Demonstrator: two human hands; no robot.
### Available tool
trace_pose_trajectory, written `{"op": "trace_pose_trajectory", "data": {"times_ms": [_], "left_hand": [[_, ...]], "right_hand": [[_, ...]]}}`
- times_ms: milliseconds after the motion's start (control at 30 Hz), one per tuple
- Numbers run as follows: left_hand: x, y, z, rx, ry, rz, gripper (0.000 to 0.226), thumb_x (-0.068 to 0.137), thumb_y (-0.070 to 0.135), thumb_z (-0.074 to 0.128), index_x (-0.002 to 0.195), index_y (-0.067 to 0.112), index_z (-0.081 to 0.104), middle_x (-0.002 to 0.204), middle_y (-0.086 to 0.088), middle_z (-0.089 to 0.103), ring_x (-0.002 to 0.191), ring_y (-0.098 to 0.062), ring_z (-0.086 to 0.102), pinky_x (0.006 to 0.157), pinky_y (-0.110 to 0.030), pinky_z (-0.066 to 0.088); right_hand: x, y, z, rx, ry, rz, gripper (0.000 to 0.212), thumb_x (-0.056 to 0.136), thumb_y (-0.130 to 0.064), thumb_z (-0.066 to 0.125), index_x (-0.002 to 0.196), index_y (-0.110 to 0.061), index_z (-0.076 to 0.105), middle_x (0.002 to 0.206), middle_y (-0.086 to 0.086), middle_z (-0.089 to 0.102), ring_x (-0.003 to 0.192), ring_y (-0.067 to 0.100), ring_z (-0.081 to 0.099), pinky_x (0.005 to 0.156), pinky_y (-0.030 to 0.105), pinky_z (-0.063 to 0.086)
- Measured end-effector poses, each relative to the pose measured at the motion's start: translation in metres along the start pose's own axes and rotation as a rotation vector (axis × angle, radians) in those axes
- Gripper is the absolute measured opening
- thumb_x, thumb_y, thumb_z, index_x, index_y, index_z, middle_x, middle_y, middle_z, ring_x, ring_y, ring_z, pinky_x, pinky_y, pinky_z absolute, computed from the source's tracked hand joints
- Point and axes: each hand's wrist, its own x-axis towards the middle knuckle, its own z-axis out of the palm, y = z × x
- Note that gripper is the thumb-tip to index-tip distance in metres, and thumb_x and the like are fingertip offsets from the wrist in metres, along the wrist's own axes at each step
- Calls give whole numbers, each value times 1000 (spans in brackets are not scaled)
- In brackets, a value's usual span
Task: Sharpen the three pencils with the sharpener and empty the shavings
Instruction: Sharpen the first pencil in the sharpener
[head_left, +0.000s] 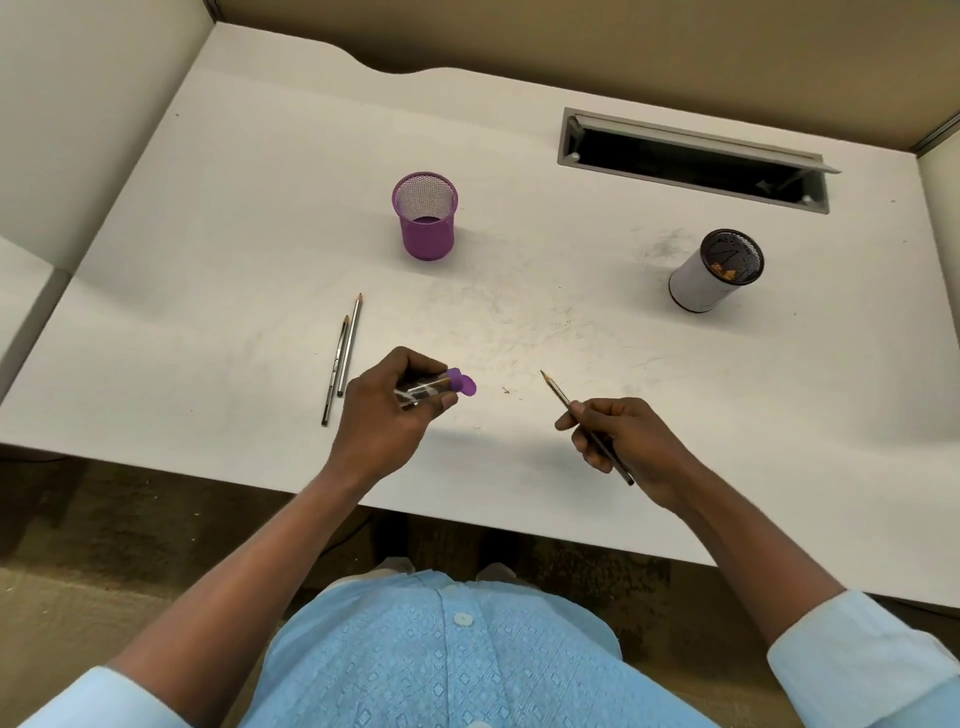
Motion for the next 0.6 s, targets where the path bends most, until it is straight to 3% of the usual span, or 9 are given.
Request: {"op": "trace_pose_trajectory", "data": {"times_ms": [133,267,333,467,600], "left_hand": [[-9,-7,16,-134,6,-161,24,86,13,90,104,19,76,99,6,83,91,-7,77,83,-30,60],[-22,-11,29,-141,-43,-212,22,86,16,90,103,22,77,95,6,83,84,-8,76,80,-32,60],[-27,-10,34,-144,-56,-232,22,86,16,90,103,23,77,95,7,83,86,-9,77,81,-33,61],[-33,-10,38,-126,-76,-249,21,86,16,90,100,25,77,94,11,83,87,-8,77,83,-36,61],[-36,-12,40,-100,-68,-257,21,86,16,90,99,25,77,93,13,83,88,-2,76,80,-27,59]], "right_hand": [[7,14,8,143,214,29,26,108,-16,61,104,2,78,80,19,71,64,26,63,57,29,54],[21,23,14,273,457,42,14,102,-7,67,104,5,75,87,25,80,76,33,72,77,40,65],[29,27,12,225,550,45,10,98,-7,70,98,1,76,82,17,82,77,31,76,85,44,65],[43,31,8,-87,759,54,5,88,-22,76,85,-19,80,77,-2,81,82,23,79,85,41,63],[53,31,2,-240,913,50,12,92,-29,80,99,-20,83,94,1,81,93,26,74,83,33,55]]}}
